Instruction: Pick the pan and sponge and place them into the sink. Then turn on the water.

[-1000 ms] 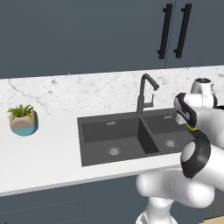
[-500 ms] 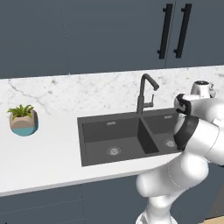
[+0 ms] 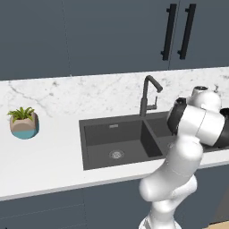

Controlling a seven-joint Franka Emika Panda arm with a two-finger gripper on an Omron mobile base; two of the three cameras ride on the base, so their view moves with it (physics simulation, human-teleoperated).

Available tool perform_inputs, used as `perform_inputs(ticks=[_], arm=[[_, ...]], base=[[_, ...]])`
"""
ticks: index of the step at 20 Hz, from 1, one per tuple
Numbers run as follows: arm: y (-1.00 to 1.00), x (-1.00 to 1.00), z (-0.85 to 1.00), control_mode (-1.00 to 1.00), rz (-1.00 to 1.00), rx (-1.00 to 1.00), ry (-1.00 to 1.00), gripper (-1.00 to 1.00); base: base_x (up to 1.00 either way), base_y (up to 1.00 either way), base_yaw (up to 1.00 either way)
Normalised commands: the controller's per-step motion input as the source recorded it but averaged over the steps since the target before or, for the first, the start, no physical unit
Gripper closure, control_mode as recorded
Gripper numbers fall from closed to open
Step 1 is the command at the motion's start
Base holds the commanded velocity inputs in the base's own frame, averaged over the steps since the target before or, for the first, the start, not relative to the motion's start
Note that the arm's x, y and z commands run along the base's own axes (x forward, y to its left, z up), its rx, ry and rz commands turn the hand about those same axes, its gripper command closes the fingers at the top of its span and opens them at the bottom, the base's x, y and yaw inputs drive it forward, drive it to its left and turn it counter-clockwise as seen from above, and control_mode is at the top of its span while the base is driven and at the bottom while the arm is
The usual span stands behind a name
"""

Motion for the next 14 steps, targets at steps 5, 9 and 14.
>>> perform_inputs(ticks=[5,9,14], arm=[[-0.35,0.32,-0.37,-1.00,0.00,0.09,0.00,1.00],[-0.09,0.17,-0.35,-1.00,0.00,0.02,0.01,1.00],[-0.09,0.17,-0.36,-1.00,0.00,0.00,0.02,1.00]], base=[[0.00,0.00,0.00],[0.00,0.00,0.00],[0.00,0.00,0.00]])
